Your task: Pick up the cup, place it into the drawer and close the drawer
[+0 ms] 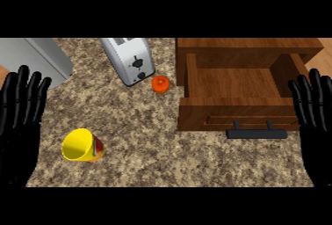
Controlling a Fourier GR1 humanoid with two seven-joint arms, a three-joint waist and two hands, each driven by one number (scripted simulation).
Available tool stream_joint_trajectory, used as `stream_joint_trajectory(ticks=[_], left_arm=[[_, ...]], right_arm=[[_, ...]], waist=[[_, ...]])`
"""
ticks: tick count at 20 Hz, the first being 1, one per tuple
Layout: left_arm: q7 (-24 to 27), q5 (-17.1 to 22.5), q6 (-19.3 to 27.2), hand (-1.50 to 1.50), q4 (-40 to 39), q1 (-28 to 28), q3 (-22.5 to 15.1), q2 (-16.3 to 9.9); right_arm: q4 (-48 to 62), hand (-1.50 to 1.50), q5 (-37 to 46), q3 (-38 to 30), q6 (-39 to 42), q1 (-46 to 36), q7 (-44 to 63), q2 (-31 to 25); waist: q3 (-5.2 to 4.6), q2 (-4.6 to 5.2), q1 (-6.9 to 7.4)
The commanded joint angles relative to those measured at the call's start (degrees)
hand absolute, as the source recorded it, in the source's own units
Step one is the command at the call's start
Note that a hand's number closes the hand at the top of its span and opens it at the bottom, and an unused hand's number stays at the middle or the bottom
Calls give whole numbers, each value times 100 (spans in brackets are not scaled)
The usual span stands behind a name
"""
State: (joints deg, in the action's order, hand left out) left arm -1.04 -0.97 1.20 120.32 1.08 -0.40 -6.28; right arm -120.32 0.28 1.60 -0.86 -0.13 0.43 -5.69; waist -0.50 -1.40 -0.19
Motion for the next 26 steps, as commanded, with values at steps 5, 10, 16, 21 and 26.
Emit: stream_joint_trajectory(ticks=[5,10,16,21,26], left_arm=[[275,2132,-1928,-150,316,-462,574,-944],[-501,3733,-2243,-150,-565,-920,1033,-1038],[170,3391,-2949,-150,-1714,-874,1329,-1014],[465,2809,-3168,-150,-2679,-568,1428,-1060],[1364,2047,-3548,-150,-4367,-5,1492,-1146]], right_arm=[[321,-150,69,-97,2,-136,-435,51],[193,-150,-289,203,531,159,384,-223],[700,-150,-475,-127,643,-694,693,-323],[1130,-150,-500,-270,817,-821,175,-307],[1003,-150,-642,-408,902,-1079,511,-457]], waist=[[44,135,114],[43,138,71],[48,141,37],[48,145,25],[44,150,-24]])
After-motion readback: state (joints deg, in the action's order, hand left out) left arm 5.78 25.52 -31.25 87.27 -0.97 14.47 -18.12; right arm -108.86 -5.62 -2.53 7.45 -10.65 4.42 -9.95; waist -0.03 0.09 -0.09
